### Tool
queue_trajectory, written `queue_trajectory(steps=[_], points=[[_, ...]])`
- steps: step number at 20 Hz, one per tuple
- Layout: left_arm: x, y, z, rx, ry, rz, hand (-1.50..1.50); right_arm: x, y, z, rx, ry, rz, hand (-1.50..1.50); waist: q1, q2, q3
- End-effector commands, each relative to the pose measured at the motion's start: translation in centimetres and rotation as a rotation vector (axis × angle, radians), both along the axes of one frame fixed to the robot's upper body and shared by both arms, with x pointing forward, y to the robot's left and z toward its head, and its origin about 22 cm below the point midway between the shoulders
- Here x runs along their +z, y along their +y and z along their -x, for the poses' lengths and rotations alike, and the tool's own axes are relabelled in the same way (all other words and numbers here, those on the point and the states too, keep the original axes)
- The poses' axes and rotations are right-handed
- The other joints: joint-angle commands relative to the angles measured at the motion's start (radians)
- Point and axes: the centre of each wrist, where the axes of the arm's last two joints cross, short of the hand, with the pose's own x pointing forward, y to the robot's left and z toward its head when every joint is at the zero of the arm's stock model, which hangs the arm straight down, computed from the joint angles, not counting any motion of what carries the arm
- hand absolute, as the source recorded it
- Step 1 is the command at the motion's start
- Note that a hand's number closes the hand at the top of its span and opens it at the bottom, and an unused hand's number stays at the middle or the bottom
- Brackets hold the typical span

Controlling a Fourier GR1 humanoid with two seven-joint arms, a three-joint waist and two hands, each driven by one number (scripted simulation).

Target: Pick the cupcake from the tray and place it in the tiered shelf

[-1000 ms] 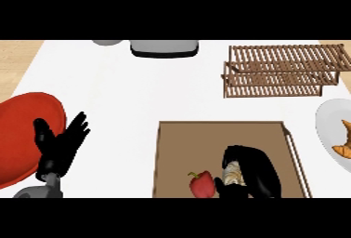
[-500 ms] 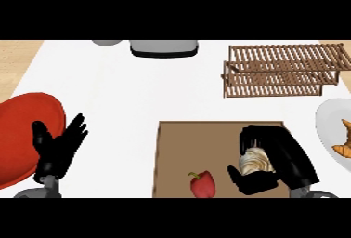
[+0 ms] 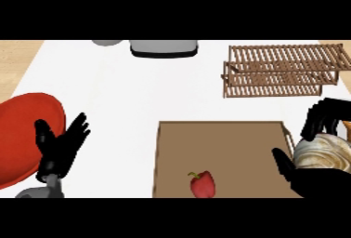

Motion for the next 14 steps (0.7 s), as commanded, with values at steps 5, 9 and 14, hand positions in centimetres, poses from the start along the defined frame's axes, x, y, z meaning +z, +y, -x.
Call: queue_trajectory(steps=[5, 9, 14], points=[[-0.2, 0.1, -0.2, 0.002, -0.014, -0.020, 0.00, 10.0, -4.1, -1.9, -0.106, -0.089, -0.055, 1.50, 0.010, 0.002, 0.000], [0.8, 0.9, -0.7, -0.013, -0.016, -0.013, 0.00, 11.3, -5.3, -5.4, -0.156, -0.067, -0.102, 1.50, 0.015, 0.004, 0.000], [0.0, -1.7, -0.7, -0.029, -0.006, -0.011, 0.00, 14.0, -7.1, -8.3, -0.191, -0.097, -0.143, 1.50, 0.018, 0.006, 0.001]])
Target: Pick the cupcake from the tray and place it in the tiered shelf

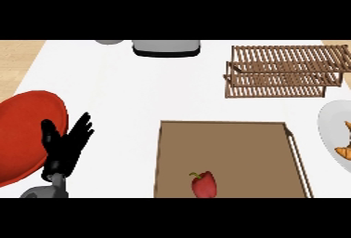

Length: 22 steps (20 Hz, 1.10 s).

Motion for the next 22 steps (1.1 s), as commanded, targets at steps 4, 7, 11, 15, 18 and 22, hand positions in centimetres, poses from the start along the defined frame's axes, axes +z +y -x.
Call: queue_trajectory(steps=[4, 7, 11, 15, 18, 22], points=[[1.5, -0.1, -0.8, 0.001, 0.001, 0.011, 0.00, 2.7, -4.0, -4.7, -0.026, 0.025, 0.018, 1.50, 0.004, 0.002, 0.001], [1.3, 0.9, -0.6, -0.004, -0.005, 0.006, 0.00, 5.5, -3.0, -5.9, -0.002, 0.008, 0.029, 1.50, 0.007, 0.002, 0.000], [0.3, -0.2, -1.2, -0.008, -0.013, 0.009, 0.00, 3.2, -3.7, -9.2, 0.015, 0.062, 0.051, 1.50, 0.007, 0.004, 0.000], [0.2, 0.2, -1.2, 0.003, -0.022, 0.023, 0.00, 1.0, -4.5, -11.5, 0.025, 0.054, 0.113, 1.50, 0.013, 0.006, 0.000], [-0.9, -1.5, -0.7, 0.002, -0.012, 0.005, 0.00, 1.4, -4.5, -12.1, 0.027, 0.078, 0.140, 1.50, 0.007, 0.004, 0.000], [-0.2, -0.2, -1.4, -0.012, -0.014, -0.014, 0.00, -1.3, -5.0, -14.5, 0.016, 0.061, 0.134, 1.50, 0.013, 0.007, 0.000]])
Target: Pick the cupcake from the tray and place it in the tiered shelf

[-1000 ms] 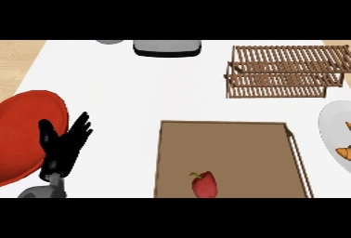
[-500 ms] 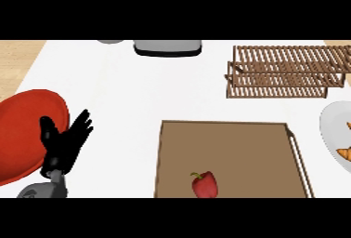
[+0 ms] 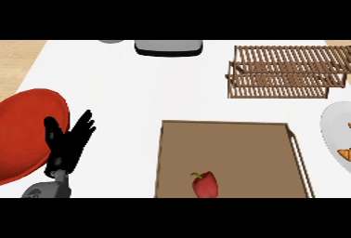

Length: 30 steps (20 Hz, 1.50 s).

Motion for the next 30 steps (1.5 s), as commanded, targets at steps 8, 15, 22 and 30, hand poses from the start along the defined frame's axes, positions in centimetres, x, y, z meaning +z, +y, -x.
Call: queue_trajectory(steps=[8, 15, 22, 30], points=[[0.2, 1.8, 0.0, -0.015, -0.002, 0.005, 0.00, -2.8, -0.2, -3.5, 0.009, -0.045, 0.018, 1.50, -0.003, -0.001, 0.000], [-0.9, 0.9, 0.7, 0.013, 0.008, 0.005, 0.00, -4.9, -2.1, -4.0, 0.047, -0.058, 0.001, 1.50, -0.004, 0.000, 0.000], [0.6, 0.3, 1.6, -0.018, 0.009, -0.004, 0.00, -3.7, -0.6, -5.0, 0.034, -0.022, 0.072, 1.50, 0.006, 0.000, 0.000], [1.6, 0.9, 0.2, -0.009, -0.008, 0.004, 0.00, -1.6, -2.2, -4.5, -0.040, -0.099, -0.349, -1.50, -0.001, -0.003, 0.000]])
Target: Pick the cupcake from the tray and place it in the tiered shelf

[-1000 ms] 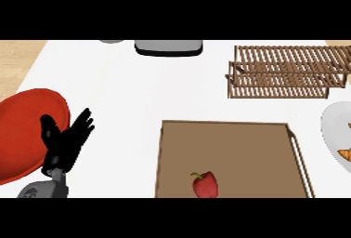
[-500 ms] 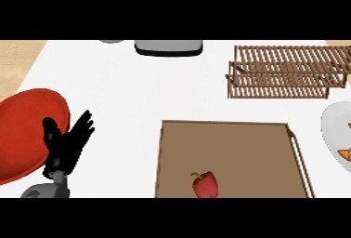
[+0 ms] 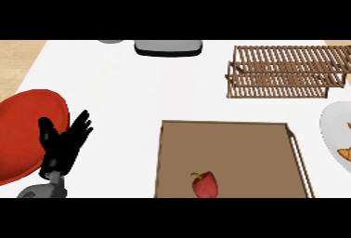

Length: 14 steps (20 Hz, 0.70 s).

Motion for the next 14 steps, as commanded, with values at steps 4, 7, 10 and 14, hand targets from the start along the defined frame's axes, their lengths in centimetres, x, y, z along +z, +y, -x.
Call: queue_trajectory(steps=[4, 7, 10, 14], points=[[-0.7, 0.8, -0.4, 0.003, -0.005, 0.011, 0.00, -0.5, -1.6, 0.2, 0.021, -0.058, -0.285, -1.50, -0.004, 0.003, 0.000], [-0.6, -0.9, -0.5, 0.002, -0.004, 0.019, 0.00, 3.3, -1.9, 0.9, 0.039, -0.079, -0.408, -1.50, -0.004, 0.000, 0.000], [-0.4, -1.3, -0.4, 0.007, -0.008, 0.018, 0.00, 2.9, -3.5, 1.4, -0.051, -0.121, -0.479, -1.50, 0.001, 0.002, 0.000], [0.2, -1.1, -0.6, 0.007, -0.007, -0.016, 0.00, 4.4, -5.3, 2.6, -0.169, -0.212, -0.482, -1.50, 0.009, 0.005, 0.000]])
